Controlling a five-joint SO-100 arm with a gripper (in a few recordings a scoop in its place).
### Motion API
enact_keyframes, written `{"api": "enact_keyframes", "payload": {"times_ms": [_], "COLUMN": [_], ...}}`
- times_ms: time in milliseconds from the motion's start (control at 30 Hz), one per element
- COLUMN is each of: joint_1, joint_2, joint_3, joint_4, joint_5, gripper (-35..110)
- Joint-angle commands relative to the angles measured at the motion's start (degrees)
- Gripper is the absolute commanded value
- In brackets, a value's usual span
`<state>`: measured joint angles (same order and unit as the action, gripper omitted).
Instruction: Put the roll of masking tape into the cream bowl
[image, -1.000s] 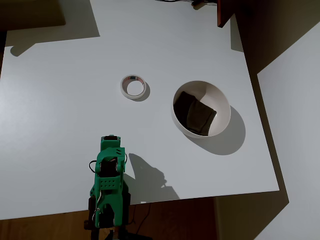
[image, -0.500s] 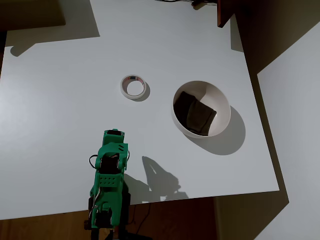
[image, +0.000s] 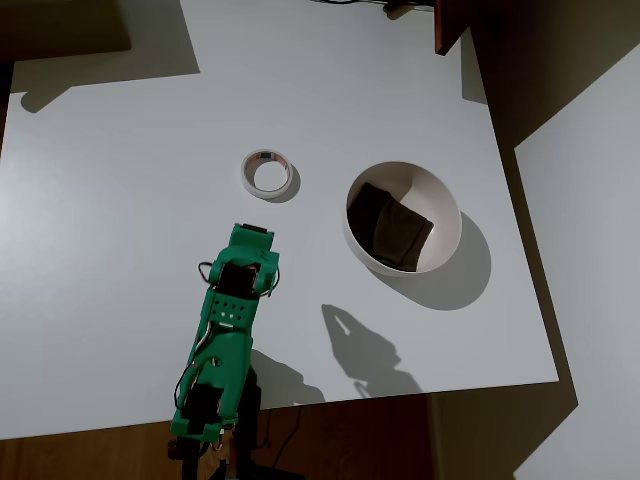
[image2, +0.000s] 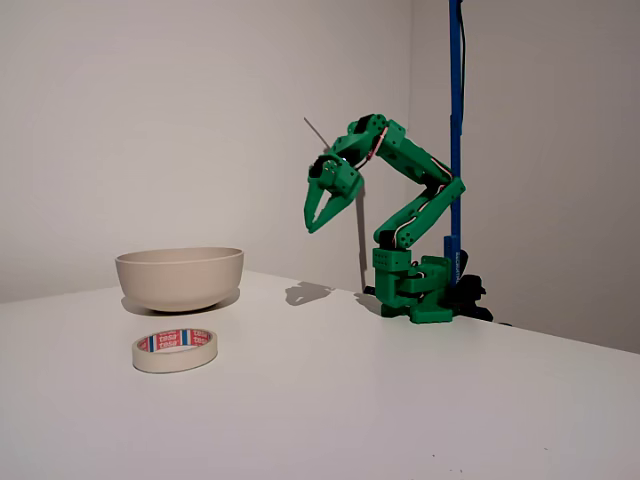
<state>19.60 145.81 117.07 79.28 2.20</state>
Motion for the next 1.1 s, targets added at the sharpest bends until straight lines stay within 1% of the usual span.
{"api": "enact_keyframes", "payload": {"times_ms": [0,133,500,733,767,833,867,900,967,1067], "joint_1": [1.2,1.1,0.8,2.5,2.5,2.2,2.0,1.8,1.1,0.3], "joint_2": [-8.3,-18.5,-46.6,-58.1,-58.9,-60.0,-60.6,-61.2,-62.4,-65.7], "joint_3": [-14.5,-24.5,-44.4,-49.7,-49.8,-49.9,-50.1,-50.3,-50.5,-53.0], "joint_4": [1.7,3.9,7.2,6.1,5.8,5.0,4.7,4.6,4.1,4.9], "joint_5": [0.1,-0.2,-2.2,-3.6,-3.7,-3.4,-3.2,-3.1,-3.3,-2.9], "gripper": [-8,-8,-8,-8,-7,14,21,22,17,17]}}
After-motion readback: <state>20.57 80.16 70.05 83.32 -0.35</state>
